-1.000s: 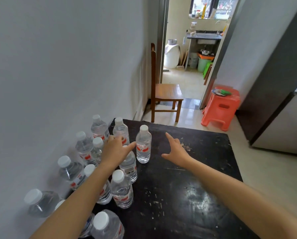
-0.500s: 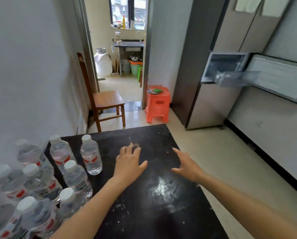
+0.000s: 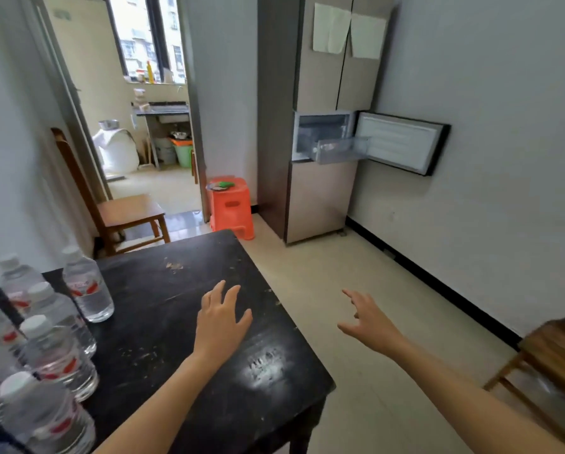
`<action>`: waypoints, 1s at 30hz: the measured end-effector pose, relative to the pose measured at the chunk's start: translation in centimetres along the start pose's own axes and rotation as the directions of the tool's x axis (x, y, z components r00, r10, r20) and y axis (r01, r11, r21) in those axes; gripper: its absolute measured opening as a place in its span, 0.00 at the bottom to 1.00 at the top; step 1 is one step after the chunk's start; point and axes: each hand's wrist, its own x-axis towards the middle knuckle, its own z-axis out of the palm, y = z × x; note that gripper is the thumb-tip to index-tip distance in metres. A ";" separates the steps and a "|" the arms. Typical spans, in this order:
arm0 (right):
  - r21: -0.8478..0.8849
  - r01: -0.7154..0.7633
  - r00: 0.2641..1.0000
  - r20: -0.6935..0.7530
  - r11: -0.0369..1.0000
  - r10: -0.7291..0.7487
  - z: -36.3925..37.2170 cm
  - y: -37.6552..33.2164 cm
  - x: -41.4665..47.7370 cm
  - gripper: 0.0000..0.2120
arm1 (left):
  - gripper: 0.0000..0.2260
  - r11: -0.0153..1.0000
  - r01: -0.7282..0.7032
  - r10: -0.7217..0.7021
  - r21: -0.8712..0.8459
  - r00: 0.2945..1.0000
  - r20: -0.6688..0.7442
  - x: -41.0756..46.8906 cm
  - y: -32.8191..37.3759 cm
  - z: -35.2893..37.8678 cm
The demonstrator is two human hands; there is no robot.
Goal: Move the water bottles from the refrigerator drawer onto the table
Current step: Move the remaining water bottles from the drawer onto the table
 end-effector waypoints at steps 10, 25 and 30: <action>-0.053 -0.094 0.992 -0.087 0.994 0.089 -3.3 7.9 -14.9 0.32 | 0.25 0.999 -0.052 0.052 -0.009 0.993 0.101 -11.1 6.7 2.0; -0.404 -0.329 0.899 -0.410 0.854 0.152 -5.0 9.9 -33.0 0.29 | 0.30 0.929 -0.336 0.360 -0.156 0.918 0.166 -18.4 12.5 1.2; -0.409 -0.383 0.876 -0.445 0.828 0.185 -5.4 10.9 -35.6 0.29 | 0.27 0.889 -0.417 0.449 -0.191 0.877 0.173 -20.3 16.0 1.3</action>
